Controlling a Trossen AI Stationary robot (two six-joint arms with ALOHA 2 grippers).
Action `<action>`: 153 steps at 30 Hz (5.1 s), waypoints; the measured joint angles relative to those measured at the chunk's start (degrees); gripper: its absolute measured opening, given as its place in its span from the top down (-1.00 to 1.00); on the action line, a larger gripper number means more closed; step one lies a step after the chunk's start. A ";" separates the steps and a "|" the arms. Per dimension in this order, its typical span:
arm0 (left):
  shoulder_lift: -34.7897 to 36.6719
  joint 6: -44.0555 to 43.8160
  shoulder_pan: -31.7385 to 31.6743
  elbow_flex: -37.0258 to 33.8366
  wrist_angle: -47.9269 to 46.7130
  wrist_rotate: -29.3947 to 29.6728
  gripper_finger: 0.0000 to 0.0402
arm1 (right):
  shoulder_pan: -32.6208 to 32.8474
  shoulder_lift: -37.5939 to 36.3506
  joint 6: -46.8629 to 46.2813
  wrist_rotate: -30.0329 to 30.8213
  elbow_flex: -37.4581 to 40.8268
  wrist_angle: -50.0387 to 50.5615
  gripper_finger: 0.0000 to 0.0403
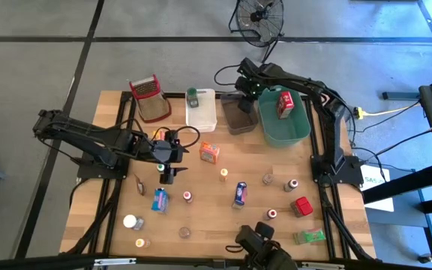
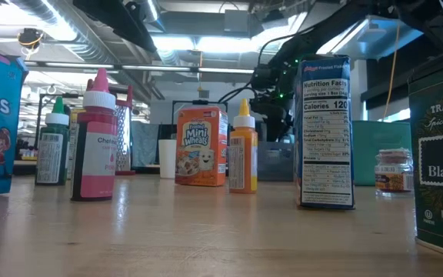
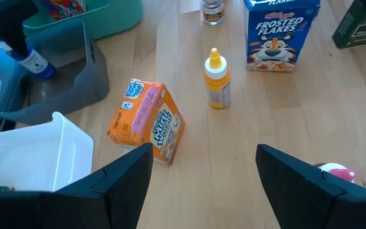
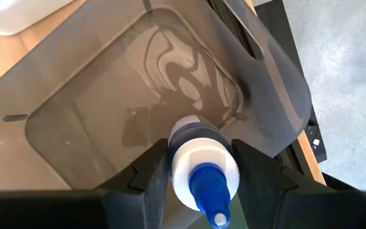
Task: Pick & Place Kitchen Items
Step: Put the blue food coloring bottle into the black bin, then put the green cereal box into the green bin
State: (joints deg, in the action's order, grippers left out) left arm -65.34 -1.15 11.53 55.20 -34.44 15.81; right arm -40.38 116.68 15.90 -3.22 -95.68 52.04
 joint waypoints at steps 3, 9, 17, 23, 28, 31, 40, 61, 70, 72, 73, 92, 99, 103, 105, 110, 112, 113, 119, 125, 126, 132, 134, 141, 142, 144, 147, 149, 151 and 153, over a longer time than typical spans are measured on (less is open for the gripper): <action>0.00 0.00 0.00 0.00 0.00 0.12 -0.37 | 0.00 0.00 -0.02 -0.02 0.00 0.01 0.19; 0.00 -0.04 0.00 0.00 0.00 0.13 -0.37 | -0.04 0.00 -0.01 -0.02 0.01 0.54 0.12; 0.00 -0.06 0.00 0.00 -0.04 0.15 -0.37 | -0.04 0.00 -0.46 -0.04 0.00 0.47 0.11; 0.00 -0.08 -0.02 0.00 -0.04 0.15 -0.37 | -0.04 0.00 0.25 -1.10 0.00 0.44 0.09; 0.00 -0.13 0.00 0.00 -0.04 0.15 -0.37 | -0.02 0.00 0.95 -2.17 0.00 0.43 -0.02; 0.00 -0.19 -0.02 0.00 -0.04 0.15 -0.37 | -0.04 0.00 0.33 -1.32 0.01 0.43 -0.10; 0.00 -0.22 -0.02 0.00 -0.04 0.15 -0.37 | -0.06 0.00 -1.54 3.19 -3.92 4.92 -0.21; 0.00 -4.30 0.90 0.02 -2.21 -0.39 -0.37 | 11.82 -2.35 -6.44 1.30 -22.97 35.11 -0.21; 0.00 -6.11 4.07 0.02 -2.21 -0.05 -0.37 | 28.31 -7.98 -10.14 -6.02 -22.51 37.98 -0.21; 0.00 -6.37 4.76 0.02 -2.21 -0.04 -0.37 | 32.57 -8.56 -11.11 -6.45 -22.51 37.96 -0.21; 0.00 -6.59 5.15 0.02 -2.21 0.18 -0.37 | 34.56 -8.92 -11.69 -6.43 -22.49 37.98 -0.21; 0.02 -6.20 10.25 0.02 -2.23 2.73 -0.37 | 59.57 -9.77 -66.98 -0.16 -22.45 37.98 -0.21; 0.02 -0.99 10.23 0.02 -2.25 2.69 -0.37 | 65.61 -9.89 -74.14 -1.32 -22.44 37.98 -0.21; 0.01 1.46 9.88 0.02 -2.27 2.57 -0.37 | 69.17 -10.25 -77.85 -3.12 -22.40 37.98 -0.21; 0.02 2.30 9.54 0.02 -2.26 2.51 -0.37 | 71.29 -10.43 -77.22 -5.59 -22.40 37.99 -0.21; 0.02 3.87 8.28 0.02 -2.27 2.37 -0.37 | 78.36 -11.50 -69.57 -8.94 -22.38 38.00 -0.21; 0.02 3.92 7.62 0.02 -2.26 1.98 -0.37 | 81.68 -11.91 -66.43 -8.84 -22.38 37.97 -0.21; 0.01 3.94 7.23 0.02 -2.25 1.51 -0.37 | 83.17 -11.95 -65.64 -8.73 -22.38 37.99 -0.21; 0.00 4.51 5.28 0.02 -1.55 -0.83 -0.37 | 92.27 -11.96 -65.82 -1.45 -22.38 37.98 -0.21; 0.01 4.53 4.27 0.02 -0.92 -0.92 -0.37 | 97.23 -11.98 -70.75 3.02 -20.97 37.93 -0.21; 0.02 4.53 4.19 0.02 -0.93 -0.92 -0.37 | 97.70 -11.98 -71.06 2.94 -20.03 38.01 -0.21; 0.02 4.51 4.02 0.02 0.38 -0.94 -0.37 | 98.75 -11.96 -72.20 -1.84 -14.06 37.96 -0.21; 0.00 4.51 4.02 0.02 0.42 -0.94 -0.37 | 99.33 -12.01 -71.84 -2.37 -11.92 37.96 -0.21; 0.00 4.48 4.00 0.02 0.90 -0.94 -0.37 | 103.12 -13.74 -74.46 -3.28 -2.75 38.00 -0.21; 0.02 4.48 3.89 0.02 1.35 -0.95 -0.37 | 103.63 -13.75 -74.80 -3.28 -1.88 38.05 -0.21; 0.02 4.44 3.43 0.02 2.07 -0.98 -0.37 | 104.55 -13.75 -75.06 -3.05 -0.41 37.96 -0.21; 0.01 4.42 2.20 0.02 3.15 -2.80 -0.37 | 105.44 -13.77 -75.08 -2.47 1.78 37.98 -0.21; 0.01 4.40 1.05 0.02 3.49 -5.36 -0.37 | 105.76 -13.77 -75.08 -2.43 3.28 37.96 -0.21; 0.00 4.35 0.02 0.02 3.50 -6.92 -0.37 | 106.04 -13.77 -75.08 -2.43 4.59 37.70 -0.21; 0.01 4.33 -0.87 0.02 3.52 -6.97 -0.37 | 106.14 -13.77 -75.07 -2.61 5.43 37.19 -0.21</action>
State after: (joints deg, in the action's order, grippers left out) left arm -65.33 3.18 10.66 55.22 -30.92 8.84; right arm 65.76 102.91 -59.17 -5.83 -90.24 89.23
